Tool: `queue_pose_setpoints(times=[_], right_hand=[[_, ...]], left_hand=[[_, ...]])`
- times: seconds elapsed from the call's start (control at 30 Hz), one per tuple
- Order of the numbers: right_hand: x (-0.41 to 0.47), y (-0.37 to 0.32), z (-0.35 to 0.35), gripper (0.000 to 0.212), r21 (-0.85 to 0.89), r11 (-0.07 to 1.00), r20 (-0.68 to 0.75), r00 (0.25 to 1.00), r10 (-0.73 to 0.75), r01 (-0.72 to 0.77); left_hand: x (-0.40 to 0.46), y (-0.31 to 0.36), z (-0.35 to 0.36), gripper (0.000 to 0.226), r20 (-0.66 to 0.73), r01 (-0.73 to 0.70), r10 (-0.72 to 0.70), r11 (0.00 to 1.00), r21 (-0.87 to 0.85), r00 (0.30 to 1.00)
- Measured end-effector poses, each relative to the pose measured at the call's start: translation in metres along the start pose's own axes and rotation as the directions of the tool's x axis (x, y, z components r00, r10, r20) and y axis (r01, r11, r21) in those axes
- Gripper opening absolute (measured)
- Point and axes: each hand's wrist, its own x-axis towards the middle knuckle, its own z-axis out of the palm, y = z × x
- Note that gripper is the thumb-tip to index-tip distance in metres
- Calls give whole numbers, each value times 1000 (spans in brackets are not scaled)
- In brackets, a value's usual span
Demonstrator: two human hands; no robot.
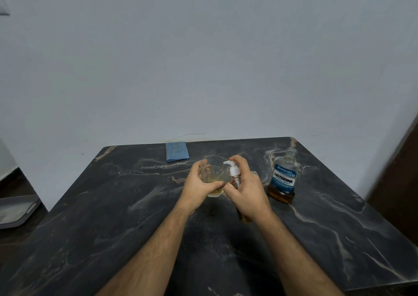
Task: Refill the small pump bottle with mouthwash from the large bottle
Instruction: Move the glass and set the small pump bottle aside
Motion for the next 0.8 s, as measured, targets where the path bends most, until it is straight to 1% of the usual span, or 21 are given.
queue_pose_setpoints(times=[0.13,0.27,0.33,0.5,0.7,0.8], right_hand=[[-2,-3,-4,58,-12,1000,13,1000,9,-8],[0,0,-2,75,27,999,34,999,31,-32],[1,1,-1,78,27,999,43,998,34,-35],[2,0,-2,76,16,1000,31,999,25,-25],[1,-2,-3,69,3,1000,9,1000,-6,6],[2,0,-4,63,-10,1000,-3,1000,4,-4]], left_hand=[[1,0,0,78,8,12,-12,1000,11,1000],[1,-1,0,79,8,20,-20,1000,21,1000],[2,-2,0,81,9,24,-25,999,21,1000],[3,-4,0,87,12,35,-35,999,26,999],[3,-2,0,83,10,32,-32,999,28,999],[2,-1,0,84,12,30,-30,999,33,999]])
